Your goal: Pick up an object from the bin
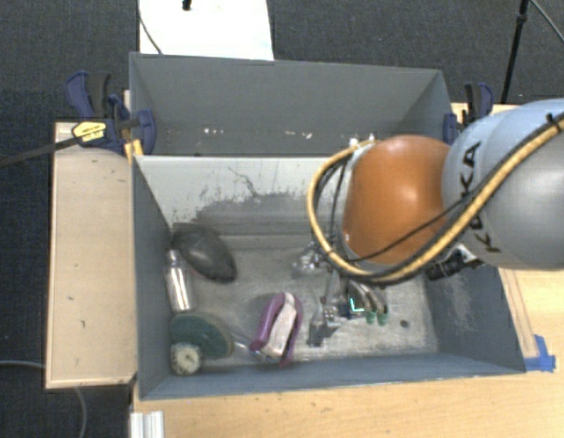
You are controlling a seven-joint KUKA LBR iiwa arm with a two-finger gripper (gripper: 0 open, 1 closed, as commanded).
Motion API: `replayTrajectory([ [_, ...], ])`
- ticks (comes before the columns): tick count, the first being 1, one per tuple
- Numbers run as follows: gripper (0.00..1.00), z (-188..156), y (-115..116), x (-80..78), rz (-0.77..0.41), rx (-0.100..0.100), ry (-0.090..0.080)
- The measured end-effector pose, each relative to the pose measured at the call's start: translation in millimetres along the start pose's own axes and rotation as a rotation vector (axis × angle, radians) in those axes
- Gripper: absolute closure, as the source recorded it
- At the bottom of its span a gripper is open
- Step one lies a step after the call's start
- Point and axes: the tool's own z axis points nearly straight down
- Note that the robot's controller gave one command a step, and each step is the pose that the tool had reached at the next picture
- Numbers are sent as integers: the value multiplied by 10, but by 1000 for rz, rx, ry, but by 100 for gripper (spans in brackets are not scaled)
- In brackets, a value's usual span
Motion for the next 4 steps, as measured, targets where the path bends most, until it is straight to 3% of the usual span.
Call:
replayTrajectory([
  [1, 0, 1157, 711, -74, -540, 2, -20],
  [2, 0, 875, 854, -105, -772, 1, -12],
  [3, 0, 711, 786, -222, -919, 2, -12],
  [4, 0, 1129, 730, -118, -1255, 8, -12],
])
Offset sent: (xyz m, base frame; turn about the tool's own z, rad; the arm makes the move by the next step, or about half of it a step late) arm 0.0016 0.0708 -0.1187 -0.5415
